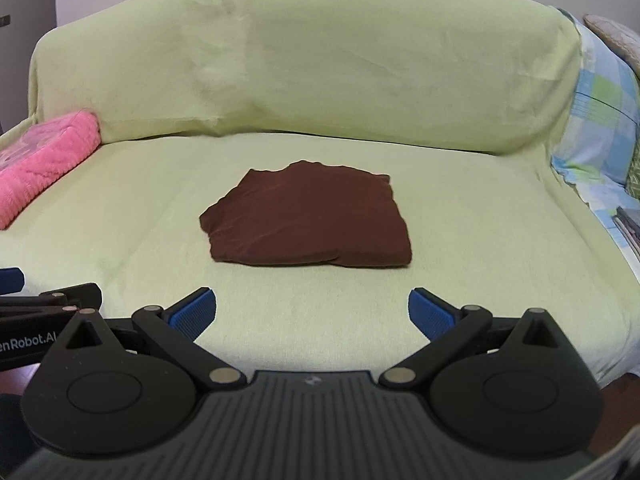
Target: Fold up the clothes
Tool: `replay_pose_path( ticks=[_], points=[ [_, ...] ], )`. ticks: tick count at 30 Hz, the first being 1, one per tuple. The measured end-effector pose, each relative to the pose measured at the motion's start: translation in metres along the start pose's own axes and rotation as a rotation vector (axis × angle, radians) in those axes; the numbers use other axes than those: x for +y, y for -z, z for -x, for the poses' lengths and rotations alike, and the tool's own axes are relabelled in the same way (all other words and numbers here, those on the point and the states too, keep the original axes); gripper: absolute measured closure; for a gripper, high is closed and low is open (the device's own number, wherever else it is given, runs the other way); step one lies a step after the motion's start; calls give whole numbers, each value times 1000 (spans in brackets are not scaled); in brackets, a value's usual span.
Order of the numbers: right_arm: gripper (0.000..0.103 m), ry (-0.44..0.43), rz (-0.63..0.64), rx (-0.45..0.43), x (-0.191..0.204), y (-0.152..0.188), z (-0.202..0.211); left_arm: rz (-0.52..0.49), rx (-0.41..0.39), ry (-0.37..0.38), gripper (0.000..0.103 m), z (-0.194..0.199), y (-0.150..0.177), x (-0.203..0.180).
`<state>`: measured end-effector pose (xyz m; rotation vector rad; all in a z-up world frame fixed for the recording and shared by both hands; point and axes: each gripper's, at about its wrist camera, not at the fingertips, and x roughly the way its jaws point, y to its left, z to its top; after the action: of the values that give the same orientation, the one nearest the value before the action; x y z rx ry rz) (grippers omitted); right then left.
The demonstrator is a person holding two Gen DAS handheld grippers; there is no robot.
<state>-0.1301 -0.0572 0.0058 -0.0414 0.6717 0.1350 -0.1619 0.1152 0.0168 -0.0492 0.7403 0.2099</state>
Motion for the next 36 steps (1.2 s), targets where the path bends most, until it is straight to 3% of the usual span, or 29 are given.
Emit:
replay_pose_path(
  ticks=[13,16,24,36],
  points=[
    [2,70,-82,32,1,11,10,-73,10,73,18,-13,-2,1],
    [2,66,-106,28,-3,11,12,-91,-7,69,18,-11,-5,-2],
    [2,52,-71,14,-11,6,9,-24,-3,65,18,-2,1,-4],
    [2,39,-71,10,-11,10,10,-71,-15,78,18,13,1,-8]
  ],
)
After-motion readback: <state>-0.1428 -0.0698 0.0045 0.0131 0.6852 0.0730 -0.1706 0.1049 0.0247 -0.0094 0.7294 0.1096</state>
